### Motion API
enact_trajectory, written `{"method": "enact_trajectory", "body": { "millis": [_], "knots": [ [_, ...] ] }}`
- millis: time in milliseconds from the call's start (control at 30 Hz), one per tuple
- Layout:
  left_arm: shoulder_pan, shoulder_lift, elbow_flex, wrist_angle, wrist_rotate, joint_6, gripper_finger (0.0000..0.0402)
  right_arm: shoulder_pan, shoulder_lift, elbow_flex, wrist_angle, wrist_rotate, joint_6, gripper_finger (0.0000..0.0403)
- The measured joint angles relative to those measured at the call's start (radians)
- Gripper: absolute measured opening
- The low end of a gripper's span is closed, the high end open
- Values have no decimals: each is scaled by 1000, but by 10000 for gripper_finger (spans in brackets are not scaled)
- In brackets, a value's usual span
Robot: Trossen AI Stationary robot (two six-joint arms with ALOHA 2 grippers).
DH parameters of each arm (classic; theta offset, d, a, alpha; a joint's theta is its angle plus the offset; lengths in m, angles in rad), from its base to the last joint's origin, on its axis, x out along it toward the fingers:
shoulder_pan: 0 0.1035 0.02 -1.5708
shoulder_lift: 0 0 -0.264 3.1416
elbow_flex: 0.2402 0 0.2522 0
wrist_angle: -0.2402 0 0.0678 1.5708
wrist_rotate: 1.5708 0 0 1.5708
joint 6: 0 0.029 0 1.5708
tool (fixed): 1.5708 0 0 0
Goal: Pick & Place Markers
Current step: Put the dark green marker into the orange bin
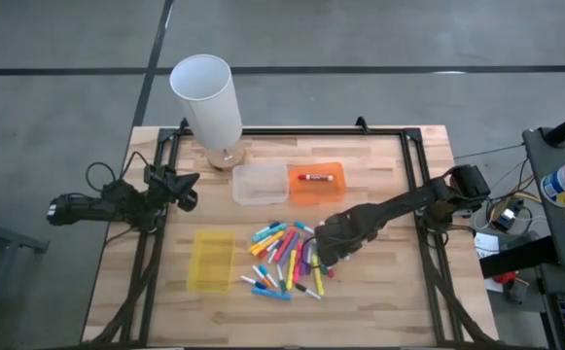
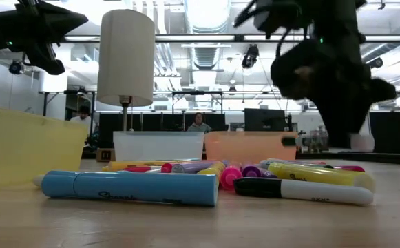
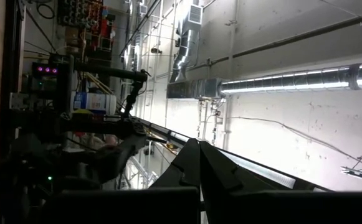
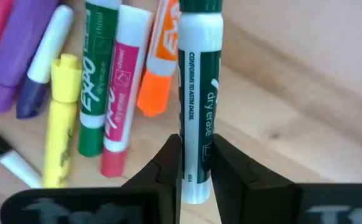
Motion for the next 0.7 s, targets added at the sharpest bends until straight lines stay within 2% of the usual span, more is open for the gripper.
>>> {"method": "enact_trajectory", "body": {
  "millis": [200, 467, 700],
  "knots": [
    [0, 0, 0, 0, 0, 0, 0, -23, 0, 148, -220, 171, -235, 51],
    [0, 0, 0, 0, 0, 6, 0, -123, 0, 250, -256, 310, -641, 51],
    [0, 0, 0, 1, 0, 6, 0, -250, 0, 283, -292, 459, -983, 51]
  ]
}}
